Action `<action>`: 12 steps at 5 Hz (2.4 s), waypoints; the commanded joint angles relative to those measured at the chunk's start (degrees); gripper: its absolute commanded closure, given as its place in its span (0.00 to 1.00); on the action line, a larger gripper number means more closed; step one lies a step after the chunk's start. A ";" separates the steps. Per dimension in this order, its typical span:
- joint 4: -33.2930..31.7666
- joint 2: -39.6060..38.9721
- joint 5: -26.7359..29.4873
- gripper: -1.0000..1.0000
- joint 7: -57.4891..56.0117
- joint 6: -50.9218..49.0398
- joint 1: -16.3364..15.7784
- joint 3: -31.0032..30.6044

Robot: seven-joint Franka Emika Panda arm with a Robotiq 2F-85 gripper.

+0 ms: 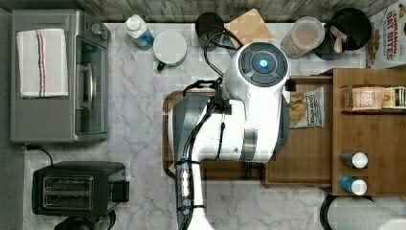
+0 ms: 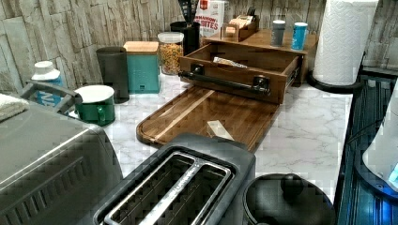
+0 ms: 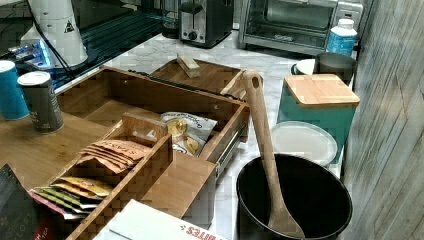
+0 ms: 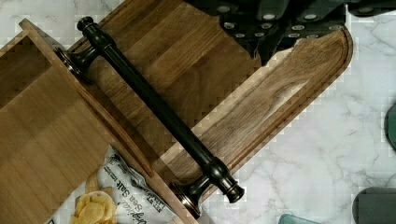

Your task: Close the drawer.

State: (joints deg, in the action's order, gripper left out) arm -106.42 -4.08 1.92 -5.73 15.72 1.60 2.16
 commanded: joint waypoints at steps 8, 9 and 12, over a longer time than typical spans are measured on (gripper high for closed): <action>-24.26 -1.85 -12.37 1.00 -31.83 26.07 -4.21 -1.81; -24.74 -4.20 -12.47 1.00 -32.90 27.69 -2.72 -1.04; -25.72 -5.90 -16.94 1.00 -36.01 33.98 -1.66 2.49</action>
State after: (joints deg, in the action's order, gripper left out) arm -135.18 -9.74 -10.31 -38.05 48.76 -2.42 3.35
